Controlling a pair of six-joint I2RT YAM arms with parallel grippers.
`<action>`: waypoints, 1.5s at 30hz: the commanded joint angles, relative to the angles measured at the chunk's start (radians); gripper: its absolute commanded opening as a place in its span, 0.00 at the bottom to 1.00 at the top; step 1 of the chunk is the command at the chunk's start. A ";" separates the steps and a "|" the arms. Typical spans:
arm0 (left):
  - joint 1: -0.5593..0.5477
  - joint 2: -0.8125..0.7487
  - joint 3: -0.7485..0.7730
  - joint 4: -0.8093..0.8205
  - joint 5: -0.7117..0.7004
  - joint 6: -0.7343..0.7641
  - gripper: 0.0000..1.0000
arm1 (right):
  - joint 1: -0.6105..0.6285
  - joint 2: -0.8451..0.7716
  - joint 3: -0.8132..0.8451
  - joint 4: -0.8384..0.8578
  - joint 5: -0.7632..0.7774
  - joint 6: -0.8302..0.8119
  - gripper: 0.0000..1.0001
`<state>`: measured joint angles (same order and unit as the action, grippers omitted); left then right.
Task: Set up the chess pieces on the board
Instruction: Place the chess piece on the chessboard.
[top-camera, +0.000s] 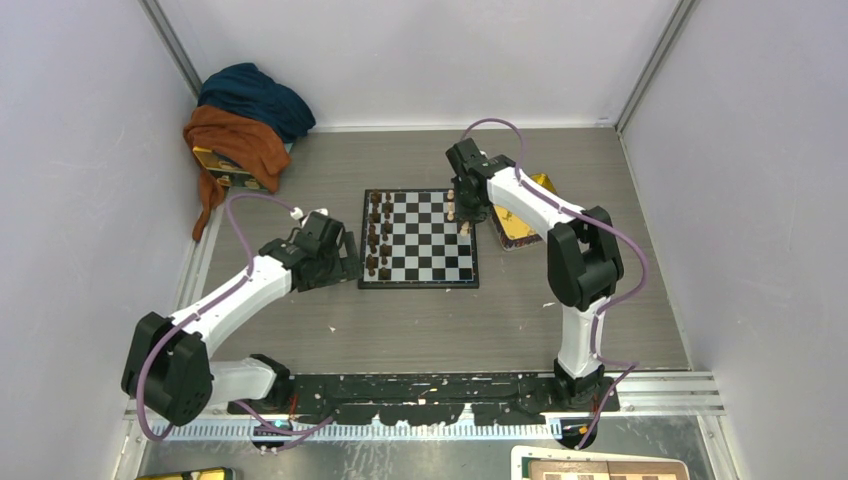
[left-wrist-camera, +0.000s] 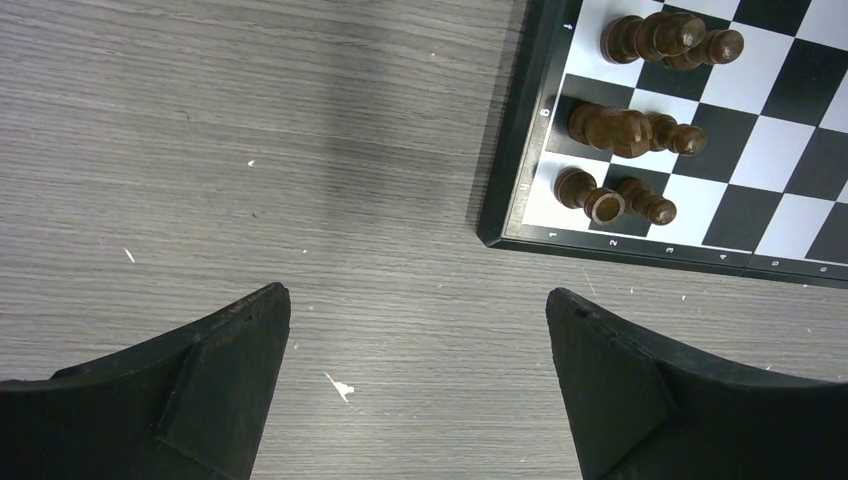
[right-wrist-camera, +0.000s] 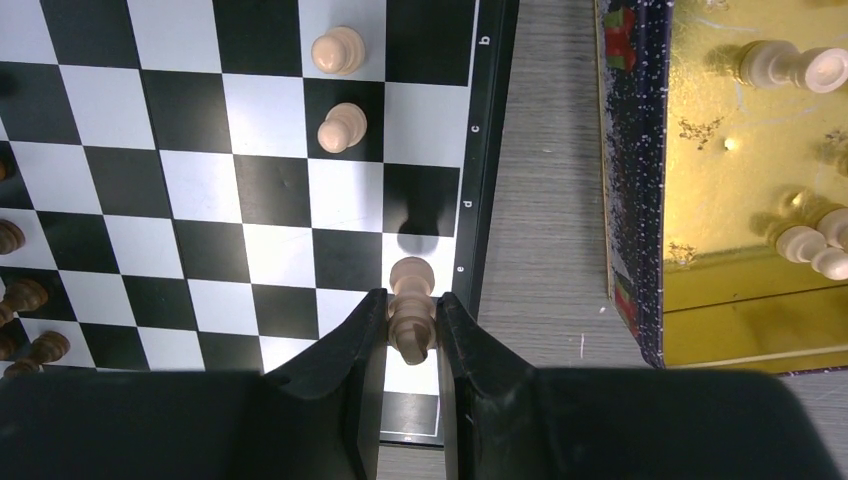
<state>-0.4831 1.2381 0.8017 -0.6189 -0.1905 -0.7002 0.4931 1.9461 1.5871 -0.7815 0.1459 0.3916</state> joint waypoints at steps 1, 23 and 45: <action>0.001 0.010 0.012 0.035 -0.003 0.001 1.00 | 0.002 -0.001 0.007 0.035 -0.017 0.001 0.01; 0.001 0.034 0.032 0.028 -0.010 0.019 1.00 | -0.009 0.043 0.015 0.068 0.005 -0.010 0.01; 0.001 0.037 0.020 0.028 -0.006 0.010 1.00 | -0.040 0.082 0.042 0.097 0.012 -0.031 0.01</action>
<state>-0.4835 1.2758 0.8017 -0.6178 -0.1905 -0.6956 0.4603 2.0090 1.5982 -0.7025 0.1444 0.3779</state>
